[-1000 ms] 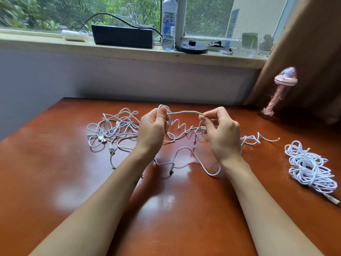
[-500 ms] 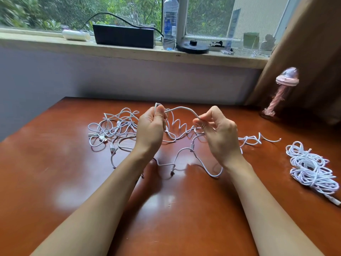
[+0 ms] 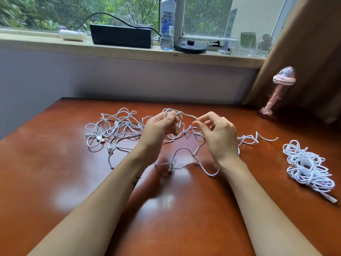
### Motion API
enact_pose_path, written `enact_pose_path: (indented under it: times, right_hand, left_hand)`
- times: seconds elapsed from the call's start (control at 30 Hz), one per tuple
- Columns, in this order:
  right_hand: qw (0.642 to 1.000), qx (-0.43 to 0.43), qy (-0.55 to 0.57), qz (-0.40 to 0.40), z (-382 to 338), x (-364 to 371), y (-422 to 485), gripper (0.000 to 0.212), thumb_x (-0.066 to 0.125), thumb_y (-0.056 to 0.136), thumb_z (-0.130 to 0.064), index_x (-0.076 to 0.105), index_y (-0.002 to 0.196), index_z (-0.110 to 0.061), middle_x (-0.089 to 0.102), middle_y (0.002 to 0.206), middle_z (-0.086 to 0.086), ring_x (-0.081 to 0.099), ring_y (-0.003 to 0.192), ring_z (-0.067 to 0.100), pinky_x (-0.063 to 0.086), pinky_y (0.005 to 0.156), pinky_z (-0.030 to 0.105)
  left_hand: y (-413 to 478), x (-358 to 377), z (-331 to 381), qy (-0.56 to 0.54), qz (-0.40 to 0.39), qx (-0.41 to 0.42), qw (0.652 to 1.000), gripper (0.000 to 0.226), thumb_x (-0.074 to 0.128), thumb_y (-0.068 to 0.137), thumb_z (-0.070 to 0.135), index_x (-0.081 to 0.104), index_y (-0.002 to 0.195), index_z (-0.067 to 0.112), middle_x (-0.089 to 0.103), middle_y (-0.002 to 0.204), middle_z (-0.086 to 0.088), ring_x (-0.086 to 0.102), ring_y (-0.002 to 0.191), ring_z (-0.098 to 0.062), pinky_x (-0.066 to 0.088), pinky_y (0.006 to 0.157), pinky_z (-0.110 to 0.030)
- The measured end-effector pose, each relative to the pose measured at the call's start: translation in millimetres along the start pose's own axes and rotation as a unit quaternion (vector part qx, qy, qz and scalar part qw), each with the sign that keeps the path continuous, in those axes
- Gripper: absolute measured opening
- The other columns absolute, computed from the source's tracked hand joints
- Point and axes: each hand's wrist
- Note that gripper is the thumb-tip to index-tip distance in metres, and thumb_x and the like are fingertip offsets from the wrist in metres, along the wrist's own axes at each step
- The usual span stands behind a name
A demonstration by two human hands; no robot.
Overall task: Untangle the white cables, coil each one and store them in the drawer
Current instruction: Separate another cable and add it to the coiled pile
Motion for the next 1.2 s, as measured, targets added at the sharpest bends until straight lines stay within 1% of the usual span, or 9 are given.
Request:
enact_pose_path:
  times: [0.17,0.23,0.37,0.53,0.73,0.87,0.93,1.13,1.2]
  right_hand:
    - [0.999,-0.014,0.037,-0.011,1.8,11.5,-4.0,0.011,0.071,0.093,-0.035,0.07,0.096,-0.025,0.07,0.086,-0.007,0.065,0.082,0.019,0.054,0.074,0.043]
    - [0.998,-0.033,0.05,0.012,-1.3,10.5,-4.8,0.013,0.064,0.098,-0.031,0.072,0.1,-0.021,0.069,0.093,-0.006,0.063,0.084,0.018,0.053,0.077,0.044]
    - [0.994,-0.073,0.062,0.052,-18.6,4.8,-7.3,0.019,0.054,0.104,-0.025,0.069,0.101,-0.015,0.065,0.093,-0.002,0.059,0.084,0.021,0.05,0.077,0.044]
    - [0.987,-0.147,0.065,-0.02,-33.6,12.2,-16.4,0.015,0.061,0.099,-0.025,0.071,0.092,-0.016,0.065,0.087,-0.003,0.055,0.078,0.018,0.047,0.075,0.039]
    - [0.988,-0.12,0.086,-0.037,-33.7,18.6,-20.2,0.011,0.067,0.094,-0.029,0.071,0.094,-0.019,0.064,0.087,-0.005,0.056,0.077,0.013,0.049,0.074,0.036]
    - [0.989,-0.11,0.074,-0.062,-35.0,22.4,-22.7,0.014,0.071,0.09,-0.034,0.075,0.091,-0.021,0.062,0.085,-0.008,0.054,0.079,0.014,0.046,0.075,0.032]
    - [0.99,-0.099,0.062,-0.076,-35.5,25.9,-24.0,0.018,0.071,0.089,-0.039,0.077,0.093,-0.023,0.062,0.084,-0.009,0.053,0.079,0.014,0.045,0.075,0.031]
    - [0.991,-0.082,0.062,-0.081,-40.1,29.1,-25.4,0.024,0.066,0.09,-0.047,0.079,0.091,-0.027,0.064,0.081,-0.007,0.055,0.08,0.016,0.044,0.073,0.031]
    - [0.991,-0.076,0.073,-0.086,-42.3,29.3,-25.7,0.023,0.067,0.089,-0.045,0.079,0.091,-0.026,0.065,0.081,-0.006,0.056,0.08,0.016,0.043,0.074,0.031]
  left_hand:
    - [4.1,-1.7,-6.6,-0.019,0.009,-0.018,1.0,0.028,0.045,0.107,0.018,0.058,0.083,0.009,0.053,0.06,0.001,0.046,0.057,-0.012,0.038,0.066,-0.028]
    - [6.0,-1.5,-8.8,-0.035,0.018,-0.02,0.999,0.029,0.045,0.107,0.019,0.058,0.082,0.01,0.048,0.062,-0.003,0.049,0.059,-0.014,0.041,0.068,-0.028]
    - [8.8,-3.3,-7.8,-0.053,0.048,-0.023,0.997,0.03,0.04,0.109,0.021,0.054,0.084,0.011,0.047,0.057,0.002,0.058,0.066,-0.015,0.05,0.073,-0.021]
    - [9.5,-5.5,-7.2,-0.086,0.075,-0.022,0.993,0.029,0.039,0.109,0.019,0.054,0.086,0.011,0.058,0.064,0.0,0.062,0.069,-0.015,0.051,0.076,-0.024]
    - [7.3,-0.9,-5.7,-0.16,0.101,-0.043,0.981,0.025,0.04,0.109,0.019,0.055,0.09,0.011,0.073,0.072,0.0,0.07,0.072,-0.01,0.055,0.07,-0.022]
    - [4.9,2.8,-4.1,-0.226,0.074,-0.062,0.969,0.021,0.038,0.109,0.025,0.052,0.099,0.014,0.076,0.085,0.002,0.071,0.079,-0.009,0.059,0.067,-0.033]
    - [4.9,4.3,-5.0,-0.247,0.064,-0.073,0.964,0.022,0.037,0.109,0.029,0.052,0.099,0.017,0.077,0.09,0.004,0.071,0.083,-0.008,0.056,0.073,-0.037]
    - [4.4,4.3,-4.7,-0.272,0.074,-0.08,0.956,0.023,0.037,0.109,0.03,0.053,0.099,0.018,0.076,0.092,0.003,0.07,0.083,-0.008,0.058,0.06,-0.029]
    - [3.8,5.9,-5.4,-0.266,0.072,-0.078,0.958,0.024,0.036,0.109,0.03,0.053,0.097,0.017,0.076,0.092,0.003,0.071,0.08,-0.009,0.059,0.063,-0.03]
Point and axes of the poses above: each hand's wrist, its own y-axis towards the middle knuckle, its own x-axis out of the palm, z = x × y
